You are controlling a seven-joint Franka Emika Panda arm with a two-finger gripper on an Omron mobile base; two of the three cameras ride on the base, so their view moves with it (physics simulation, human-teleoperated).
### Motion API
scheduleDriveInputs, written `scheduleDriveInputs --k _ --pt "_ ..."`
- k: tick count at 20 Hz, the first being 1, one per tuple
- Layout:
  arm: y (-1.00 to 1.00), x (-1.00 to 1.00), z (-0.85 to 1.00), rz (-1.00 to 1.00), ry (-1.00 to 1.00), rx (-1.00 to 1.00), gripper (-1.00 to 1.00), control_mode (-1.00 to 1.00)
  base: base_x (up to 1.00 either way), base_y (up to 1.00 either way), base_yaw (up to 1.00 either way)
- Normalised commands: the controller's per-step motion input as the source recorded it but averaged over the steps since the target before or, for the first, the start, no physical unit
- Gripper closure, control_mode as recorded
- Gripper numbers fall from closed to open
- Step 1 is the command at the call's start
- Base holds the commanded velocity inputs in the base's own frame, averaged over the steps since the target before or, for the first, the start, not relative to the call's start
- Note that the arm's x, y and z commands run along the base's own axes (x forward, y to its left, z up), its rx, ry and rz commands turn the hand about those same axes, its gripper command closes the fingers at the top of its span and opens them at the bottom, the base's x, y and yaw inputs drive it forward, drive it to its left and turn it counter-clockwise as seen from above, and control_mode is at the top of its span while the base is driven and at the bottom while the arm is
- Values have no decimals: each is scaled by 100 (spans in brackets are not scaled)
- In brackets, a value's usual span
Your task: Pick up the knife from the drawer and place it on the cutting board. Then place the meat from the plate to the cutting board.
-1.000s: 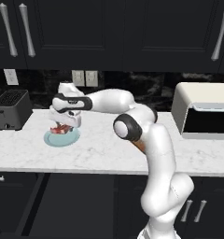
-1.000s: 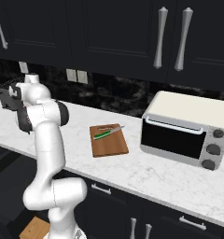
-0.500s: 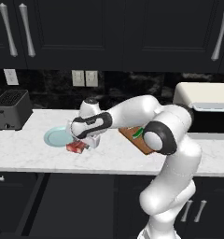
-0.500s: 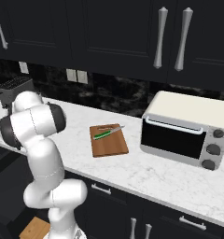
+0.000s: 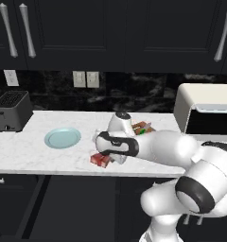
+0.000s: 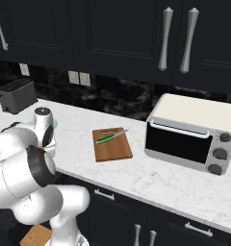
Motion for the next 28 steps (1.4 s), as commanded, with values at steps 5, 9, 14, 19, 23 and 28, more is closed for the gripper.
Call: scheduleDriveInputs --k 5,9,14,19,23,28 --pt "-100 -23 17 -19 9 1 100 -100 0 0 0" --pt "-100 1 25 -19 11 0 100 -100 0 0 0" --pt "-100 56 33 -18 16 0 100 -100 0 0 0" --pt "-94 80 25 -18 19 0 100 -100 0 0 0" --pt "-81 80 3 -14 17 0 100 -100 0 0 0" --pt "-52 75 -4 -10 14 -1 100 -100 0 0 0"
